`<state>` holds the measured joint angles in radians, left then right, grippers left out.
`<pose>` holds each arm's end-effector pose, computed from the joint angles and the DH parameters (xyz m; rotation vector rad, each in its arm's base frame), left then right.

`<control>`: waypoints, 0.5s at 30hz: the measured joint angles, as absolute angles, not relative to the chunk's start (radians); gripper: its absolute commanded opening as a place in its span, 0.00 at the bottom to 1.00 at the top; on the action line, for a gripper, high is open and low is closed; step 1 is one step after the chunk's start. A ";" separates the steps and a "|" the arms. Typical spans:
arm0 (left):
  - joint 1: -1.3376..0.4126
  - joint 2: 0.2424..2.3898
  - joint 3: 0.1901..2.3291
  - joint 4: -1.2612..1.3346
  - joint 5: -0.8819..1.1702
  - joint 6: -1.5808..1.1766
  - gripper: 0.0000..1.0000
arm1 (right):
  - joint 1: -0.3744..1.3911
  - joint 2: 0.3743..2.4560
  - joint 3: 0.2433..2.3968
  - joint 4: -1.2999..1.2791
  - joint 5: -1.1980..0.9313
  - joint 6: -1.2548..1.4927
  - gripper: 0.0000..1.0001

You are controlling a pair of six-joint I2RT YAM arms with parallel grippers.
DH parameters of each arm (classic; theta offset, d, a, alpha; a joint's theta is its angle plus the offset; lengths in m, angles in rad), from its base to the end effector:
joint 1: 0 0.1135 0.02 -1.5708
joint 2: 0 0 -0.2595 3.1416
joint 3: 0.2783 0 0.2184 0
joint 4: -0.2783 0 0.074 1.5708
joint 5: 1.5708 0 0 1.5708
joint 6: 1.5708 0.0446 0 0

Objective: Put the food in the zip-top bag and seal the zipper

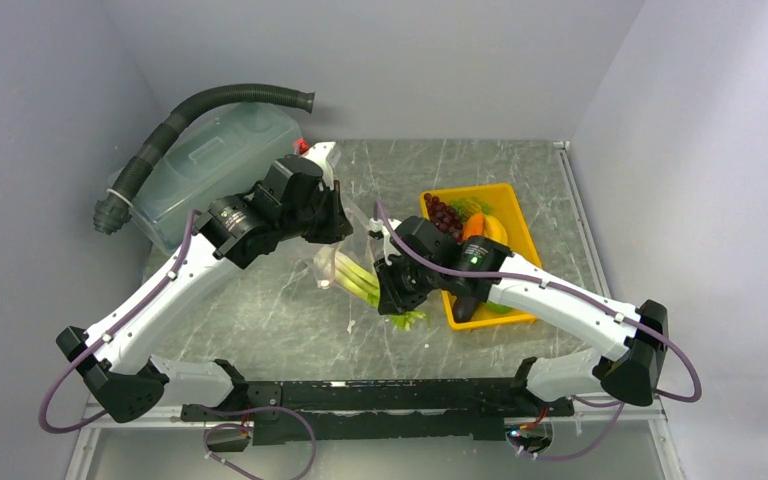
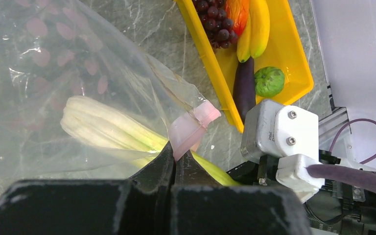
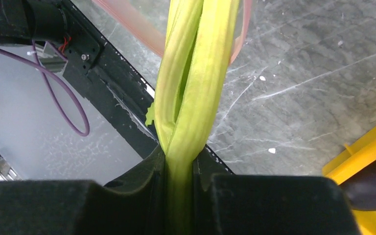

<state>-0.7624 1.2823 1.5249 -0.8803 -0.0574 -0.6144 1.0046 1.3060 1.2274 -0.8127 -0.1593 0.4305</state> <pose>0.1687 -0.1576 0.4004 0.1368 2.2938 -0.6842 0.1229 0.2066 0.3155 -0.8145 2.4975 0.7682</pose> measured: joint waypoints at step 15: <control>-0.762 1.272 1.481 -0.879 -0.055 -0.614 0.00 | 1.031 1.299 1.292 -0.844 -0.064 0.439 0.00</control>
<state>-0.7624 1.2720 1.4807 -0.8791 -0.0551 -0.6136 1.0313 1.2991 1.2922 -0.8444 -0.0635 0.4385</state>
